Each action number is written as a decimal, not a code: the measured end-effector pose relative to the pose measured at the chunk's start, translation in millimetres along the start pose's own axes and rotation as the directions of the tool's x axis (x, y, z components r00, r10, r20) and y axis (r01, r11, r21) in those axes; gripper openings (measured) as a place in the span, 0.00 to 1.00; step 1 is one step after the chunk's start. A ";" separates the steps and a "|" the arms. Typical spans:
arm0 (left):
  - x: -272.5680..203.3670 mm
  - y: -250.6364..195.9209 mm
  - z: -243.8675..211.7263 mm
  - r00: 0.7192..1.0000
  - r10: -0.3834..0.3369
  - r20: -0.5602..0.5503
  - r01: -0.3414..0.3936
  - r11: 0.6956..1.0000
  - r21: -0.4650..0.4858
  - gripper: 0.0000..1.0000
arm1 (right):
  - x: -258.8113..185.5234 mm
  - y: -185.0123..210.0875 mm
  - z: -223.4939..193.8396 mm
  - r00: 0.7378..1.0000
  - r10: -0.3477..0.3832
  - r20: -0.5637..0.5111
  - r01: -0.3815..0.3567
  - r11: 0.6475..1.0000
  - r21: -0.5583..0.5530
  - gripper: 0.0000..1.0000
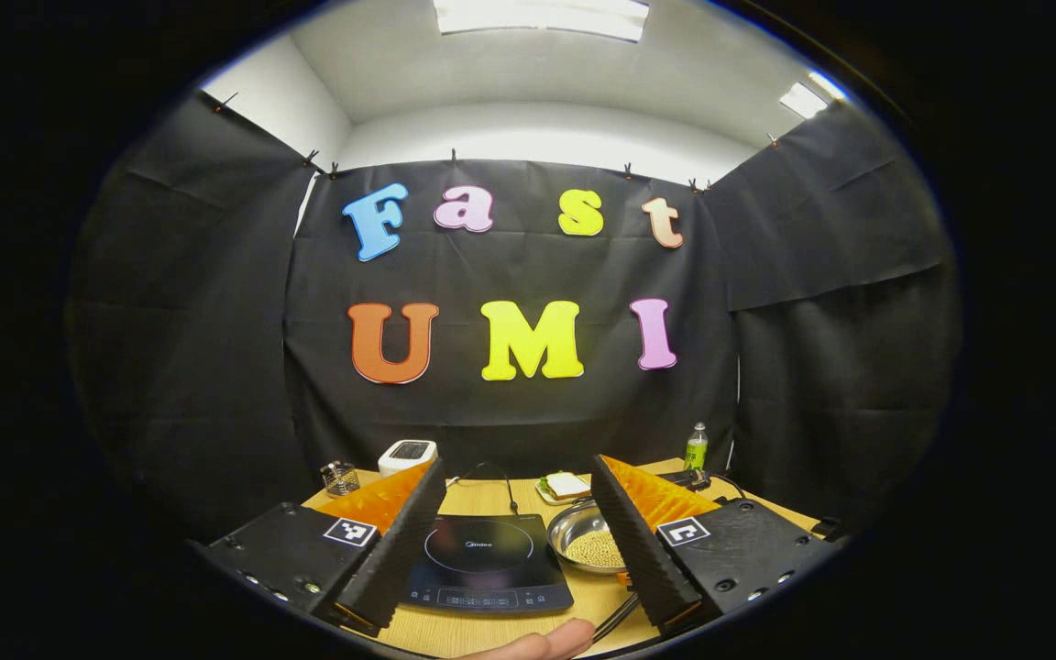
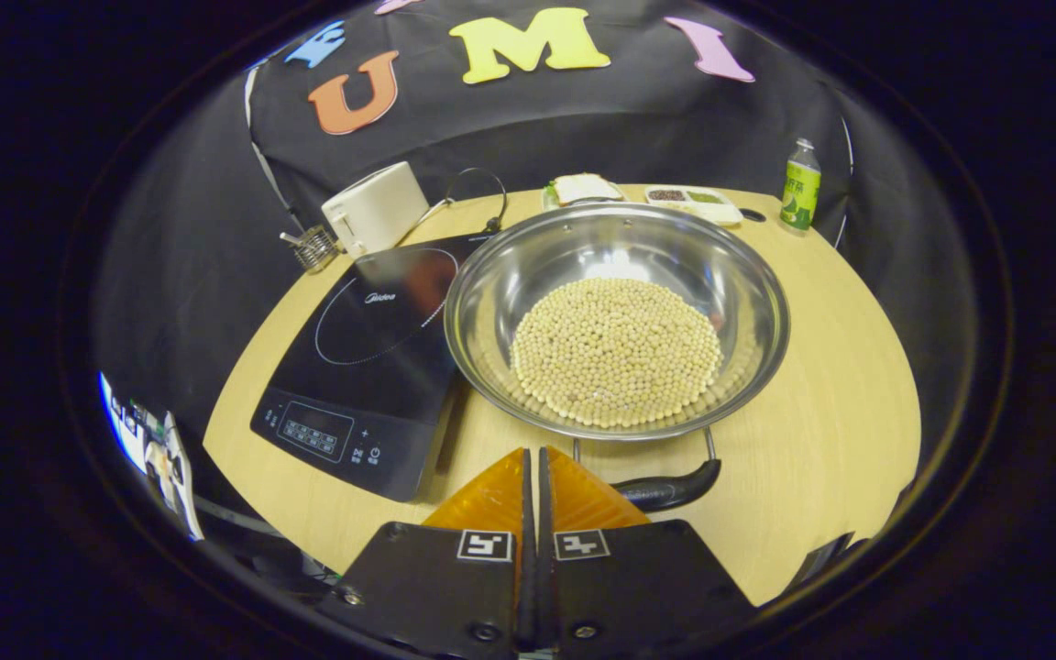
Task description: First push the handle of the pot to place it horizontally, then grasp the pot with both hands and set it on the induction cooktop.
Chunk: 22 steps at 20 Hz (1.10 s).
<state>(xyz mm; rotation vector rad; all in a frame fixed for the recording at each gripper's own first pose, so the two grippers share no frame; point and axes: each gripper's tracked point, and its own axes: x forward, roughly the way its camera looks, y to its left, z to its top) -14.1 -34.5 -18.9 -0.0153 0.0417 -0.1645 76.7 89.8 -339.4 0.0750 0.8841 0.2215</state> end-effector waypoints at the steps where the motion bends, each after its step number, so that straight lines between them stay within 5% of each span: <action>1: -0.1 -0.3 -0.1 1.000 -0.001 0.001 0.001 1.000 0.001 0.95 | -1.3 -1.7 -0.5 1.000 -0.001 -0.001 0.001 1.000 -0.001 0.04; 22: 0.1 -2.4 -8.1 1.000 -0.006 -0.003 0.006 1.000 -0.015 0.95 | -19.4 -95.5 2.8 1.000 -0.013 -0.013 0.013 1.000 0.005 0.04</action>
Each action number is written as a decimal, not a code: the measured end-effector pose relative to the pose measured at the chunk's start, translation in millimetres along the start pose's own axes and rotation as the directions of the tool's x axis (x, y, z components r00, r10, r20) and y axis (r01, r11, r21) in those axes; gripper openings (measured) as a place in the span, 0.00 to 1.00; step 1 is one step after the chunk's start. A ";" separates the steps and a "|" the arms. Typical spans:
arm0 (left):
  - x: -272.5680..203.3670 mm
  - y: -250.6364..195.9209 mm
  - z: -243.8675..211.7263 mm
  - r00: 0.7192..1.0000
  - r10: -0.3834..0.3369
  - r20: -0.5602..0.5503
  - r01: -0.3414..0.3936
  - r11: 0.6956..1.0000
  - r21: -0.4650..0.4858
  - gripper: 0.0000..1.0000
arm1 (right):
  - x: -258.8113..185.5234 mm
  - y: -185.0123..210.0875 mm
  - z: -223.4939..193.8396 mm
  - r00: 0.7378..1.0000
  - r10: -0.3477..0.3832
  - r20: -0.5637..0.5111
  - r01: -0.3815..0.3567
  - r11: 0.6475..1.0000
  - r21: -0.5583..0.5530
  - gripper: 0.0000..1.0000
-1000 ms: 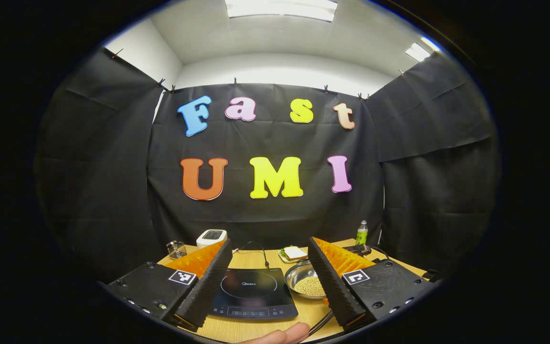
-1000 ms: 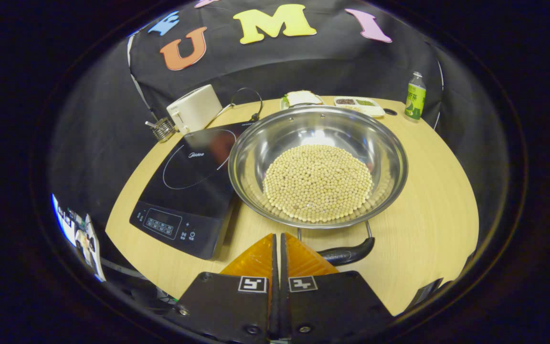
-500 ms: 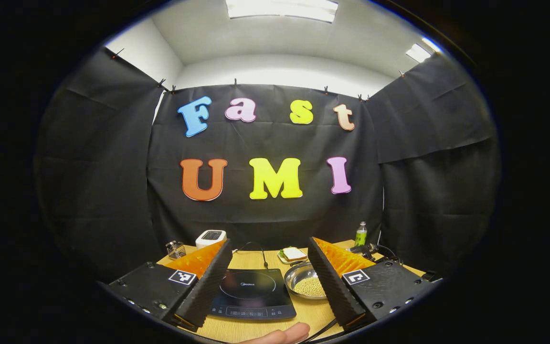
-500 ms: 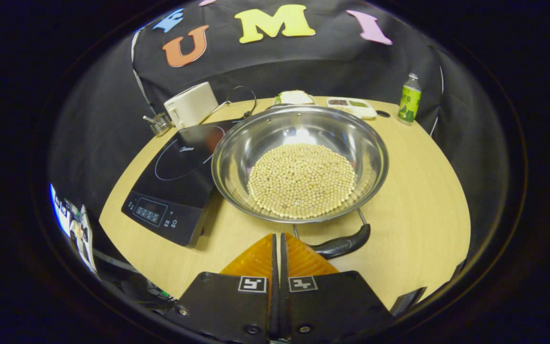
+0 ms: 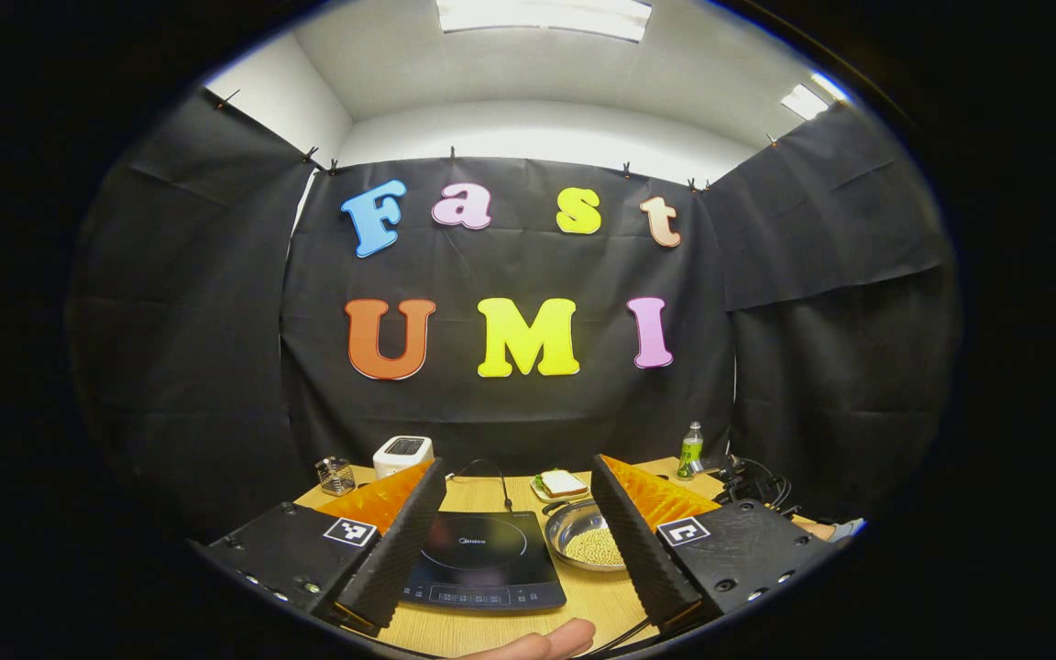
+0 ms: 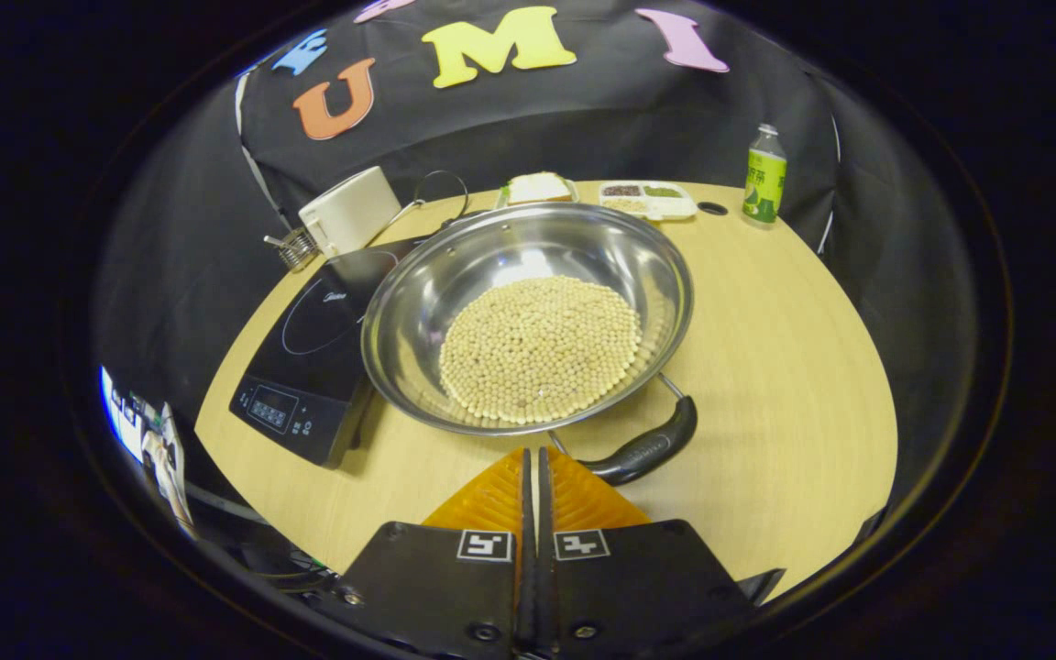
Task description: First push the handle of the pot to place it horizontally, then grasp the pot with both hands and set it on the induction cooktop.
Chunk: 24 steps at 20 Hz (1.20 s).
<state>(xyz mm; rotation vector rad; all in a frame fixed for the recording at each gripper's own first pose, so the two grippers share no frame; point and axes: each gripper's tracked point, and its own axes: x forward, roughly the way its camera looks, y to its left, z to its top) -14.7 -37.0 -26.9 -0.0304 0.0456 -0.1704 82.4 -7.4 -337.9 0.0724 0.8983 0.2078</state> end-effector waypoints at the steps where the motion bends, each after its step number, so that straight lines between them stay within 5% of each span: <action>1: -0.3 0.1 -1.1 1.000 0.003 0.001 -0.003 1.000 -0.003 0.95 | -0.9 -7.4 2.8 1.000 -0.006 0.002 0.006 1.000 0.005 0.04; 13: 13.3 3.8 -29.8 0.998 0.033 -0.057 -0.032 0.999 0.024 0.95 | 21.2 -70.6 33.6 0.995 -0.090 0.033 0.091 0.996 -0.012 0.04; 24: 34.5 7.9 -41.7 0.998 0.036 -0.045 -0.037 0.999 -0.019 0.95 | 42.5 -105.7 81.5 0.970 -0.146 0.192 0.153 0.988 -0.022 0.01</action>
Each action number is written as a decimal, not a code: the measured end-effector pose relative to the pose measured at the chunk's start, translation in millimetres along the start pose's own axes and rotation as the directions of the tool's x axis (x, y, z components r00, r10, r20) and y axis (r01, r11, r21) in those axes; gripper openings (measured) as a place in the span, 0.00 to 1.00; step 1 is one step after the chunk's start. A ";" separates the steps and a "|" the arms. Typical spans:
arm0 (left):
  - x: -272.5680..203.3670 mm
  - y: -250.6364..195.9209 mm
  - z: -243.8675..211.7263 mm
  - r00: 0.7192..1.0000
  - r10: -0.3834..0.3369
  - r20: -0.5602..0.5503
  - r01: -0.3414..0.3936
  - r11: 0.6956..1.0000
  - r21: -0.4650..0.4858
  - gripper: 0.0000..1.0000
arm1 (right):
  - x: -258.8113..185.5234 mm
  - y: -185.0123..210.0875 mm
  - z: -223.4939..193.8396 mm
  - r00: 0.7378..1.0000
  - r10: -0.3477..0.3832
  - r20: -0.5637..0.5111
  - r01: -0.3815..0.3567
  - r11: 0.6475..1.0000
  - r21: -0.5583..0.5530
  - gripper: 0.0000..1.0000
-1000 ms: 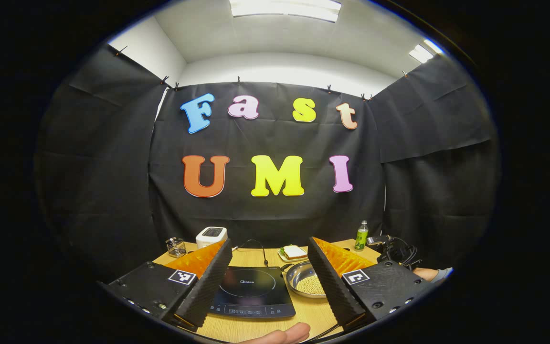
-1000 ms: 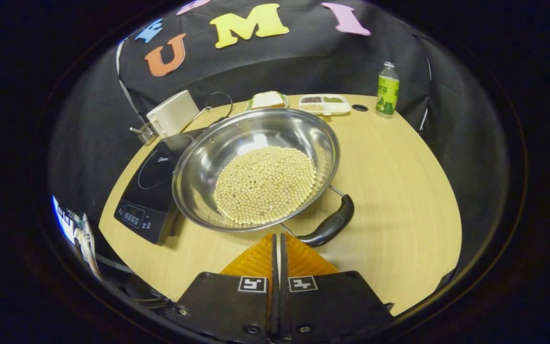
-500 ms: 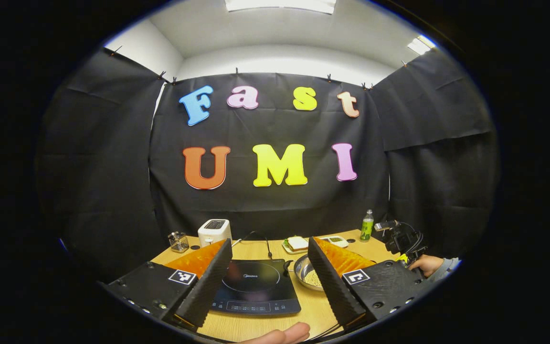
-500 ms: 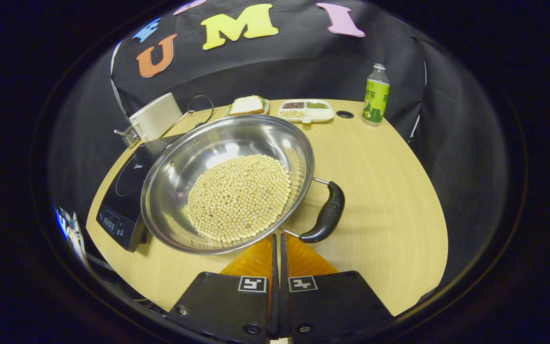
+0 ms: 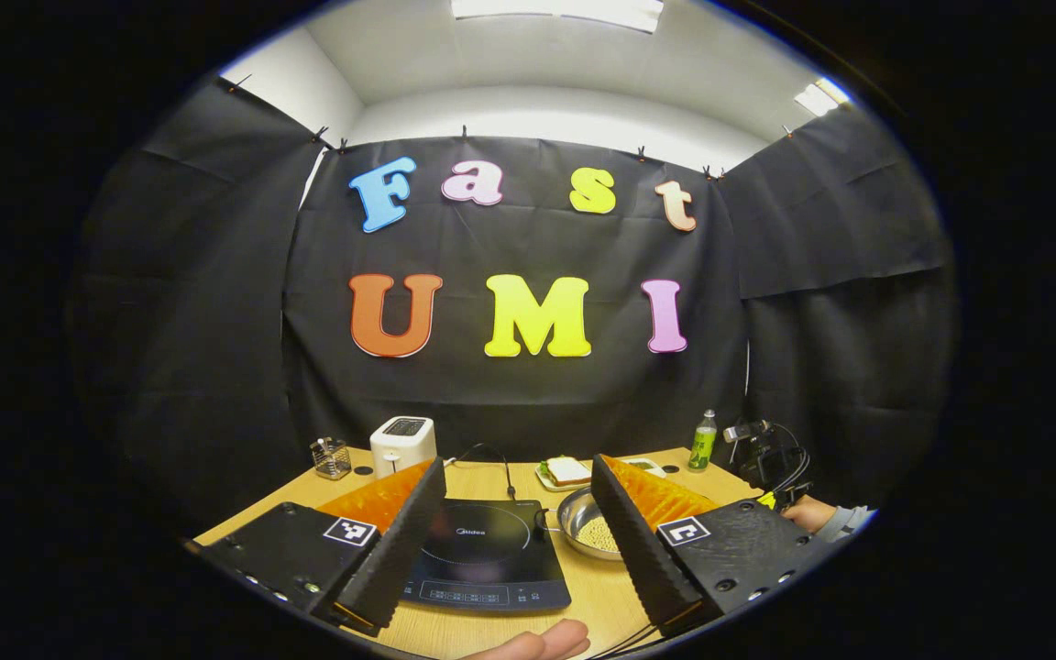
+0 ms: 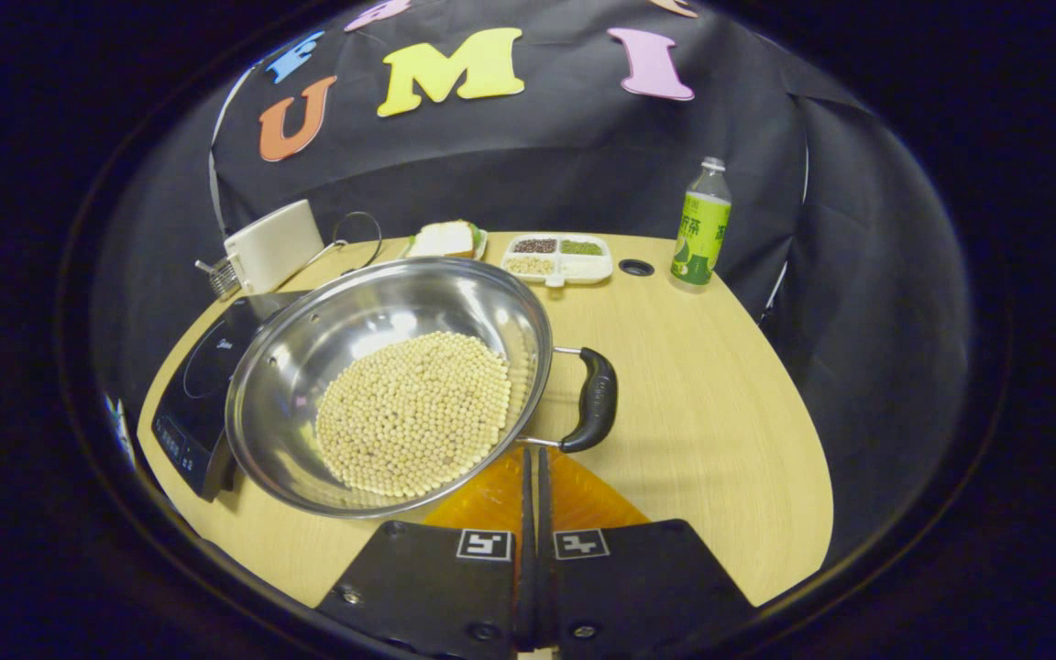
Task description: First push the handle of the pot to place it horizontally, then grasp the pot with both hands and set it on the induction cooktop.
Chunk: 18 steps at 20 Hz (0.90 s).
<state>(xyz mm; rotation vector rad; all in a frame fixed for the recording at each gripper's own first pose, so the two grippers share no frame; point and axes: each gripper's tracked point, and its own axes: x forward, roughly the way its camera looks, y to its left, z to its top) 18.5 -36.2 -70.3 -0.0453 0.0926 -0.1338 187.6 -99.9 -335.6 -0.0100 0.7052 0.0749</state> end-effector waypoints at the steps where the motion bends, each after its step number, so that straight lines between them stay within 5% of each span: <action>1: 1.5 0.6 -1.3 1.000 0.004 -0.001 -0.004 1.000 0.002 0.95 | 1.2 -1.2 2.0 1.000 0.006 0.008 -0.006 1.000 0.016 0.04; 9: 22.3 -3.8 -10.6 1.000 0.009 0.001 -0.009 0.999 -0.034 0.95 | -21.4 -5.1 25.5 0.990 -0.014 0.141 0.010 0.999 0.034 0.04; 12: 38.5 -6.9 -17.3 1.000 0.020 0.000 -0.020 1.000 -0.008 0.95 | -41.7 -8.5 46.3 0.969 -0.053 0.243 0.048 0.999 0.026 0.14; 18: 83.5 -31.6 -57.3 0.996 -0.022 -0.082 0.020 0.999 -0.034 0.95 | -62.3 -8.3 65.0 0.949 -0.075 0.306 0.077 0.997 0.006 0.94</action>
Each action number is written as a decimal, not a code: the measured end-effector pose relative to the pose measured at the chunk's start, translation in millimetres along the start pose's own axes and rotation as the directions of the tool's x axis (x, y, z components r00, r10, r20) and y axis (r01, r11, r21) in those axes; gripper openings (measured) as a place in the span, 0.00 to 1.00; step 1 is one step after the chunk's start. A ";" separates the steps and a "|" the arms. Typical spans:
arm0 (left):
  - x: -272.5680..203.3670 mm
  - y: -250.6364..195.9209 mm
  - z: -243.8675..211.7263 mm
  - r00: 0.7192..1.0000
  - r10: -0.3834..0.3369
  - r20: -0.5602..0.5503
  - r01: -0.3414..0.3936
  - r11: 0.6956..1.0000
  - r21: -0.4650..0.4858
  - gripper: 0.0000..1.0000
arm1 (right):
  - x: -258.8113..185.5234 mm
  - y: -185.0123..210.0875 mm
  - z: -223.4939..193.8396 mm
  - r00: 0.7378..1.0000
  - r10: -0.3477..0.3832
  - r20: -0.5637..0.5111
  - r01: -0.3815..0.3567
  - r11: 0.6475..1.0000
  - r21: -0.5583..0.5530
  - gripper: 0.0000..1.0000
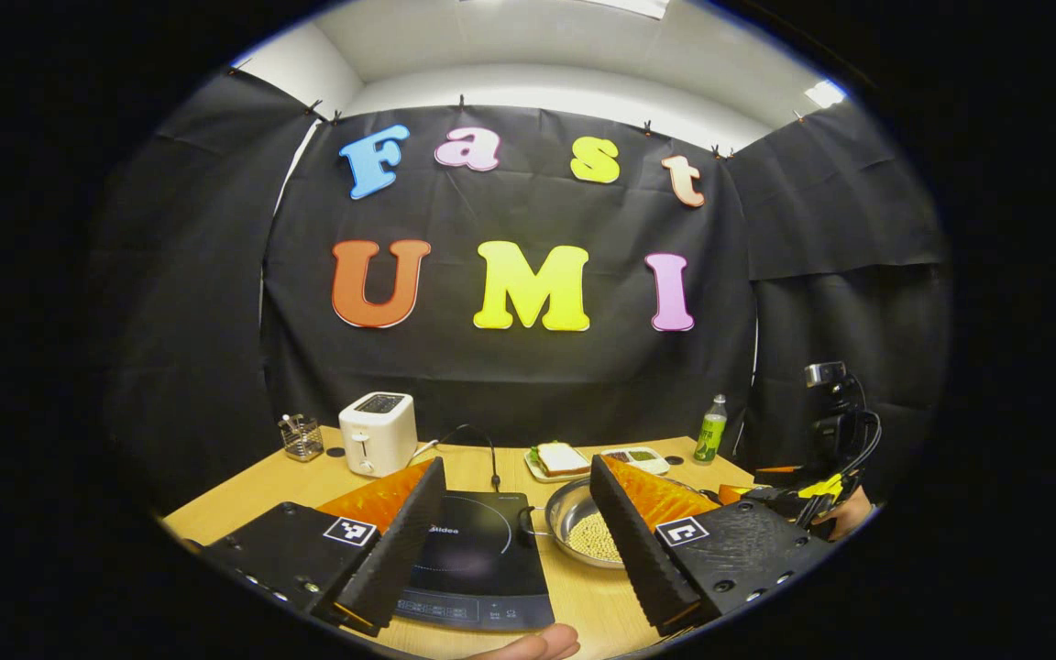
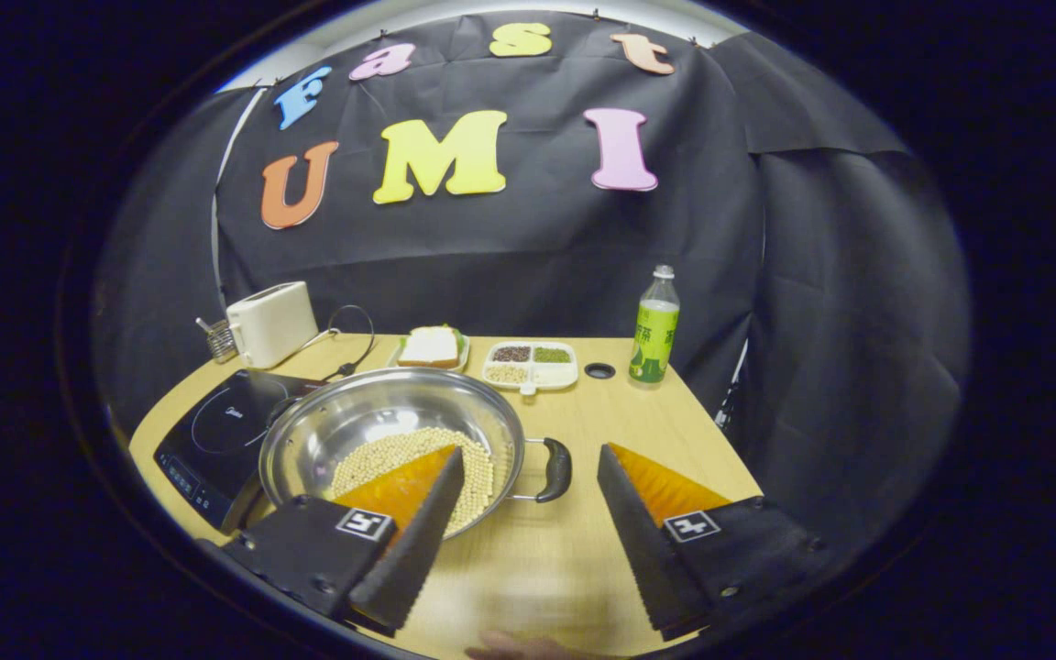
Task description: First push the handle of the pot to place it horizontally, then grasp the pot with both hands and set it on the induction cooktop.
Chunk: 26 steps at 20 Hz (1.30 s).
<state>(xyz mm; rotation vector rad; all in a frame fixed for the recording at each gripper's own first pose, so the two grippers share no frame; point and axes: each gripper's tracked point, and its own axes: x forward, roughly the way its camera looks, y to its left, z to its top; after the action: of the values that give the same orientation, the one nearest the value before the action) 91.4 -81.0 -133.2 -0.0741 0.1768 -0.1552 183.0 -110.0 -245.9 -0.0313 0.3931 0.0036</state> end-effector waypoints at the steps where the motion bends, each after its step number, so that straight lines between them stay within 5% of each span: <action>1: 9.8 -4.0 -9.0 1.000 -0.006 -0.019 0.006 1.000 0.000 0.95 | 1.2 -1.5 0.2 1.000 -0.002 -0.005 0.002 1.000 0.008 1.00; 12: 119.6 -18.6 -124.0 0.959 -0.003 -0.283 0.004 1.000 0.005 0.95 | 52.4 -16.0 -9.3 0.999 0.015 -0.049 -0.011 0.998 0.067 0.95; 22: 173.4 5.6 -198.9 0.891 0.055 -0.451 -0.027 0.997 0.070 0.95 | 83.2 -6.3 -33.5 0.990 0.050 -0.130 -0.041 0.996 0.076 0.94; 26: 184.6 3.9 -212.3 0.870 0.024 -0.493 -0.011 0.999 0.030 0.94 | 92.8 -7.0 -42.4 0.987 0.049 -0.155 -0.035 0.995 0.091 0.95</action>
<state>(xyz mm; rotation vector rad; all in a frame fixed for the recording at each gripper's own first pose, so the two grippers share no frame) 233.1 -119.4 -373.2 -0.0048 0.6896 -0.1559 252.5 -118.6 -320.4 0.0637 0.5512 0.0252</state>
